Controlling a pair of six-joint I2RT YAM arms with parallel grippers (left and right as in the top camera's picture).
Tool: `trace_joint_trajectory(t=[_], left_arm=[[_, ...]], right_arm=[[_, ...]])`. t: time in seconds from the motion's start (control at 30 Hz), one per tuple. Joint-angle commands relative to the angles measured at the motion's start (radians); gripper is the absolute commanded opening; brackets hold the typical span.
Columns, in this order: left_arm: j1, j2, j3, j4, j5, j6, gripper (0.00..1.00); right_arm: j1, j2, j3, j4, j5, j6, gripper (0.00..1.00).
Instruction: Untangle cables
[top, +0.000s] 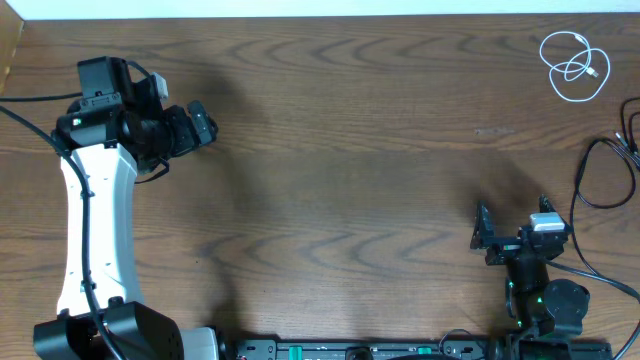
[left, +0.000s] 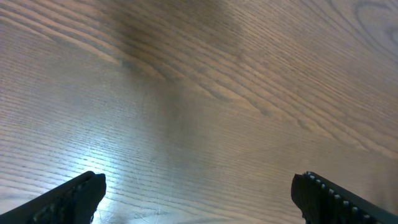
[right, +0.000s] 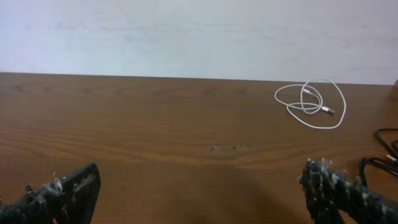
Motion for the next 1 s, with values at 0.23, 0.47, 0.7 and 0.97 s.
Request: trace_joint_trajectory(t=[0.23, 0.47, 0.7, 0.97], left_arm=[[0.003, 0.002, 0.008, 0.0, -0.006, 0.005, 1.0], [0.003, 0.002, 0.008, 0.0, -0.006, 0.005, 1.0], [0.003, 0.002, 0.008, 0.0, -0.006, 0.005, 1.0], [0.005, -0.036, 0.008, -0.001, -0.142, 0.006, 1.0]], right_arm=[[-0.036, -0.01, -0.01, 0.006, 0.017, 0.014, 0.99], [-0.036, -0.01, -0.01, 0.004, 0.018, 0.014, 0.99], [-0.036, -0.01, -0.01, 0.004, 0.018, 0.014, 0.99], [-0.036, -0.01, -0.01, 0.004, 0.018, 0.014, 0.99]])
